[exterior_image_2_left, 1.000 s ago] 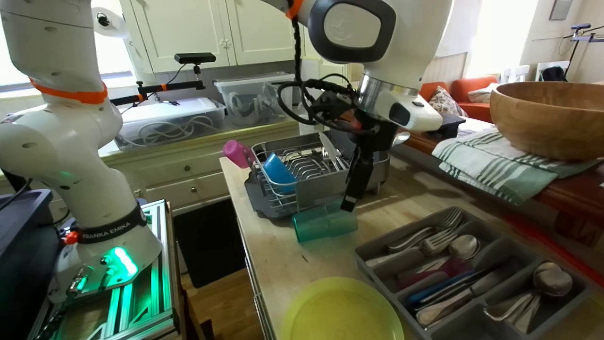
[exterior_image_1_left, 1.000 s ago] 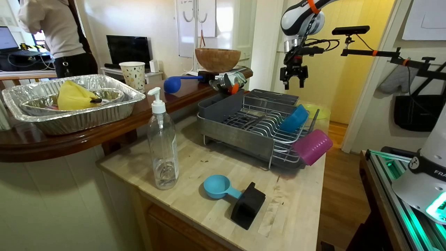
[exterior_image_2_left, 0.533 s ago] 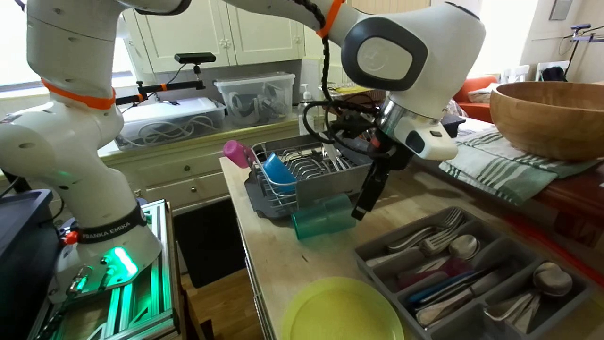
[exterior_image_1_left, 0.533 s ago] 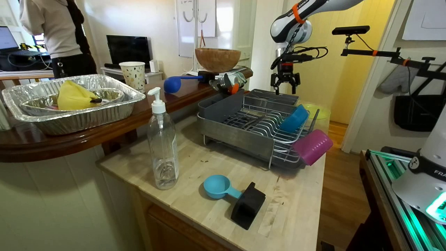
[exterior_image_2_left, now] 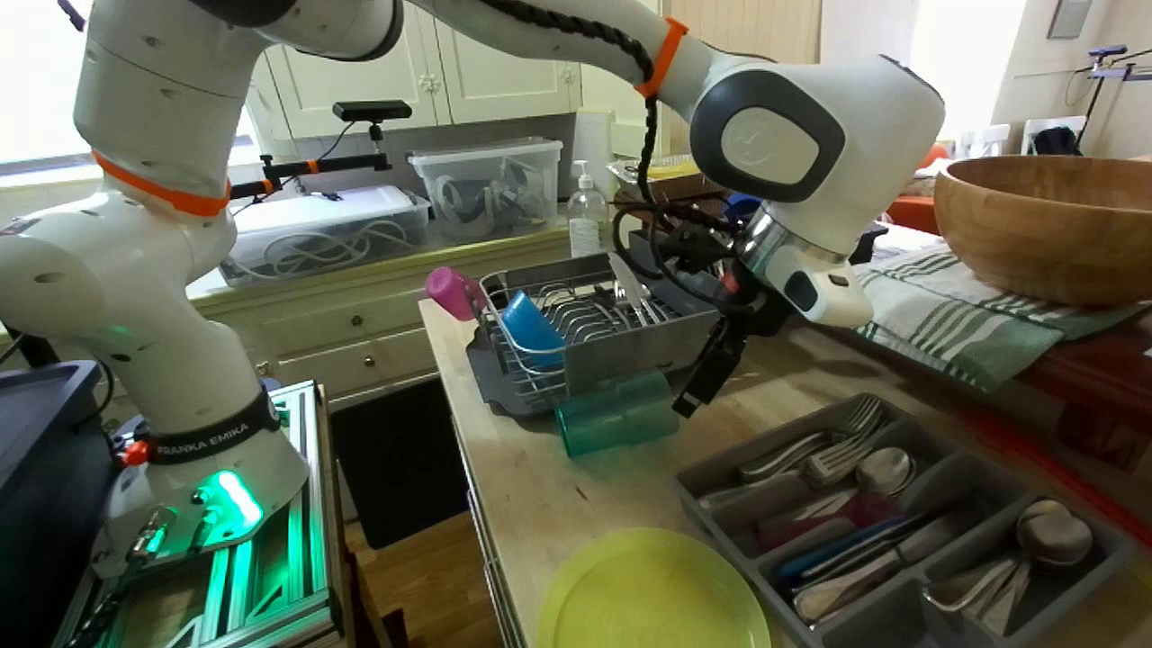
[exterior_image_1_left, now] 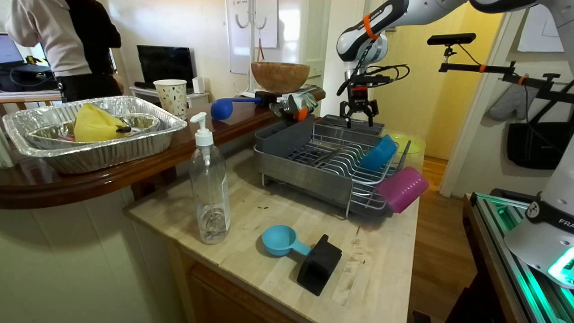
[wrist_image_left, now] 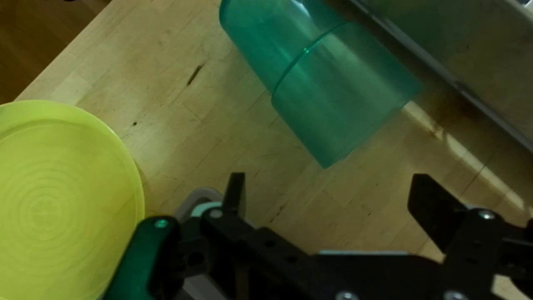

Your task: Place the green cup between the drying rack and the cutlery rack and place it right side up

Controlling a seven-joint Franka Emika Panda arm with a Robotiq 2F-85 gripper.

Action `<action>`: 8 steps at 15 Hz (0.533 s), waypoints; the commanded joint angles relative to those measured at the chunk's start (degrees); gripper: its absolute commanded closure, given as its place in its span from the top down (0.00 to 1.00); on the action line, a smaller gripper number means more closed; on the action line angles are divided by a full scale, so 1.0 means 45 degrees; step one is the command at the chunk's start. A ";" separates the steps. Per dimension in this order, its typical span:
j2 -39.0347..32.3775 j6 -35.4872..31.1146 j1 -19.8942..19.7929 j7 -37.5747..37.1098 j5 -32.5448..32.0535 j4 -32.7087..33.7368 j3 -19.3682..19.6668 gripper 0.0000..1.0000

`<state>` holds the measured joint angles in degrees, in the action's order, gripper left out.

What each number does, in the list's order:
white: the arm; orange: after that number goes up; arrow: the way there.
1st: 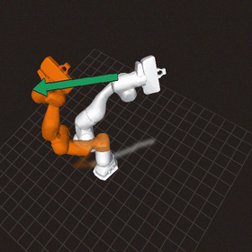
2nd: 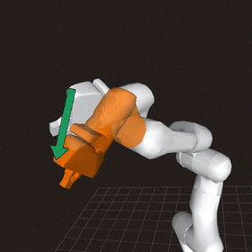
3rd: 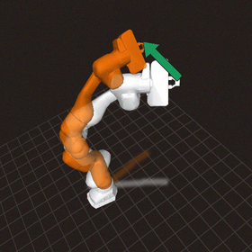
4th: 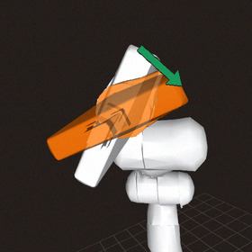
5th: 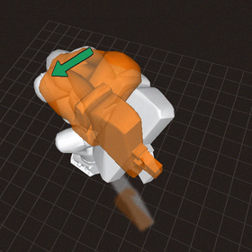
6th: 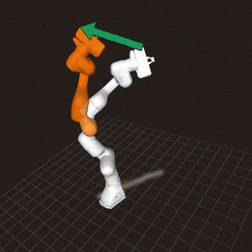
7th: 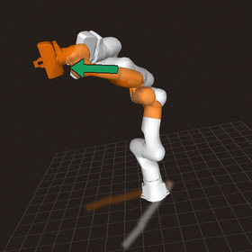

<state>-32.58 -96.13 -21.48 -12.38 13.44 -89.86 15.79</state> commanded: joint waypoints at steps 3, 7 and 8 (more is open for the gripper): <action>-0.0898 0.1103 -0.0048 -0.0244 0.0021 0.0960 -0.0283 1.00; -0.1114 0.1415 0.0101 -0.0281 -0.0200 0.1033 -0.0325 0.72; -0.1125 0.1446 0.0143 -0.0305 -0.0252 0.1013 -0.0309 0.66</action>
<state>-36.08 -92.03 -21.14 -12.68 13.24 -87.26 14.49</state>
